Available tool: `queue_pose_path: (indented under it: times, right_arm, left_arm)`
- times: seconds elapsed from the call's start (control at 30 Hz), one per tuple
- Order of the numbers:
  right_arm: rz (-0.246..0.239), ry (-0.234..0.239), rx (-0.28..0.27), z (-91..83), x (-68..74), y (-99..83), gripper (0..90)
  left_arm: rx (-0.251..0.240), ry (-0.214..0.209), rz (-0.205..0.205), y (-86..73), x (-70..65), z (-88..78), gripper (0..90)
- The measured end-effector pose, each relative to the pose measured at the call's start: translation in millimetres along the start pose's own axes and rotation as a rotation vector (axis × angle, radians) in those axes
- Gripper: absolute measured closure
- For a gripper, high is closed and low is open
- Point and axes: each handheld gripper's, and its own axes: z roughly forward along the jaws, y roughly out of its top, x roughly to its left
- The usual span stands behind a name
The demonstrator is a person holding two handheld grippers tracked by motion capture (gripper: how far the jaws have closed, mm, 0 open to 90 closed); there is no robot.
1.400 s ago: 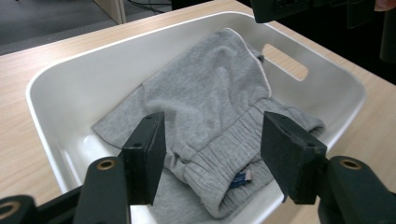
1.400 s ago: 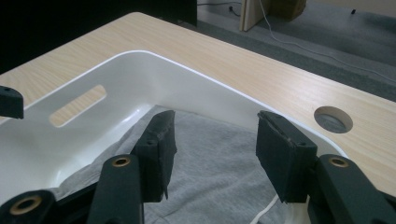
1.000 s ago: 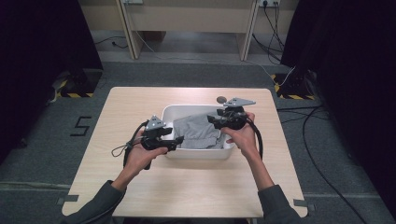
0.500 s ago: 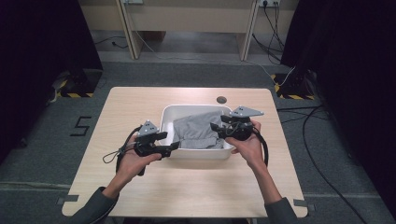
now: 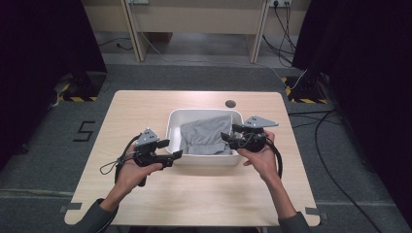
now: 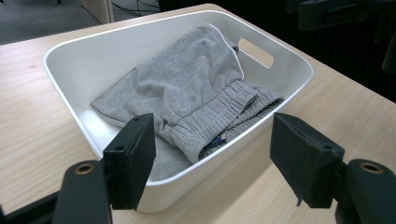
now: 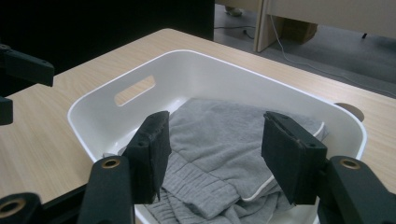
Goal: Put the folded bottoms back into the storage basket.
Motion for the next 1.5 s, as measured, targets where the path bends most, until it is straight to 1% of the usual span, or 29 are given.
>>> queue_pose_path:
  times: [0.1, 0.17, 0.2, 0.33, 0.37, 0.4, 0.5, 0.53, 0.6, 0.67, 0.73, 0.87, 0.9, 1.03, 1.13, 1.27, 1.43, 1.47, 1.5]
  right_arm:
    - [-0.001, 0.002, -0.009, -3.6, 2.6, -3.1, 41.3]
    - [0.01, 0.004, -0.016, -5.9, 3.5, -4.9, 39.7]
    - [0.008, 0.002, -0.015, -7.2, 3.3, -5.9, 38.8]
    - [0.033, 0.0, -0.024, -10.4, 2.3, -11.1, 36.6]
    - [0.034, -0.003, -0.019, -11.8, 1.5, -12.2, 35.9]
    - [0.046, -0.003, -0.021, -12.5, 1.4, -13.6, 35.0]
    - [0.057, -0.007, -0.021, -16.5, 0.4, -17.0, 33.5]
    - [0.065, -0.005, -0.025, -17.8, 0.6, -18.1, 32.9]
    - [0.062, -0.01, -0.026, -20.7, 0.4, -20.3, 30.9]
    - [0.066, -0.016, -0.027, -22.8, 0.6, -23.3, 29.1]
    - [0.074, -0.01, -0.022, -23.5, 1.2, -26.5, 26.6]
    - [0.086, -0.006, -0.021, -23.8, 2.2, -31.9, 25.9]
    - [0.08, -0.006, -0.02, -24.0, 2.1, -33.5, 25.9]
    - [0.082, -0.006, -0.014, -27.0, 3.2, -39.9, 25.8]
    - [0.077, -0.019, -0.004, -30.0, 4.0, -45.6, 25.9]
    - [0.073, -0.022, 0.003, -33.9, 5.5, -52.3, 25.8]
    - [0.063, -0.028, 0.009, -38.5, 9.2, -62.3, 25.8]
    - [0.071, -0.025, 0.011, -39.7, 10.6, -64.5, 25.6]
    - [0.065, -0.026, 0.009, -40.6, 11.0, -66.6, 25.5]
  left_arm:
    - [-0.001, 0.002, -0.001, -0.9, 0.2, -3.4, 29.8]
    - [-0.003, 0.005, 0.0, -1.2, 0.3, -5.3, 29.0]
    - [-0.004, 0.005, 0.0, -1.7, 0.1, -6.1, 28.5]
    - [-0.004, 0.005, -0.001, -4.1, -0.9, -7.8, 27.6]
    - [-0.002, 0.004, 0.0, -4.9, -1.1, -8.0, 27.1]
    - [0.001, 0.005, -0.004, -5.8, -1.7, -8.3, 26.6]
    - [0.01, 0.01, -0.004, -7.5, -3.1, -9.8, 22.0]
    - [0.006, 0.008, -0.004, -7.8, -3.4, -10.5, 22.0]
    - [-0.003, 0.006, -0.008, -8.8, -4.8, -12.9, 21.7]
    - [-0.006, 0.004, -0.01, -10.5, -6.3, -15.0, 19.2]
    - [-0.006, 0.001, -0.01, -13.4, -7.8, -17.0, 18.9]
    - [-0.01, 0.006, -0.016, -18.4, -9.2, -20.2, 18.1]
    - [-0.01, 0.005, -0.019, -19.8, -9.3, -21.0, 18.0]
    - [-0.007, 0.004, -0.02, -25.9, -10.1, -24.3, 17.9]
    - [-0.012, 0.002, -0.024, -29.7, -10.3, -27.2, 17.9]
    - [-0.013, 0.002, -0.023, -36.9, -11.1, -29.7, 17.9]
    - [-0.004, 0.003, -0.022, -49.1, -12.5, -26.7, 18.0]
    - [-0.001, 0.004, -0.021, -51.5, -12.4, -26.0, 18.0]
    - [0.0, 0.005, -0.023, -53.8, -12.3, -25.3, 18.0]
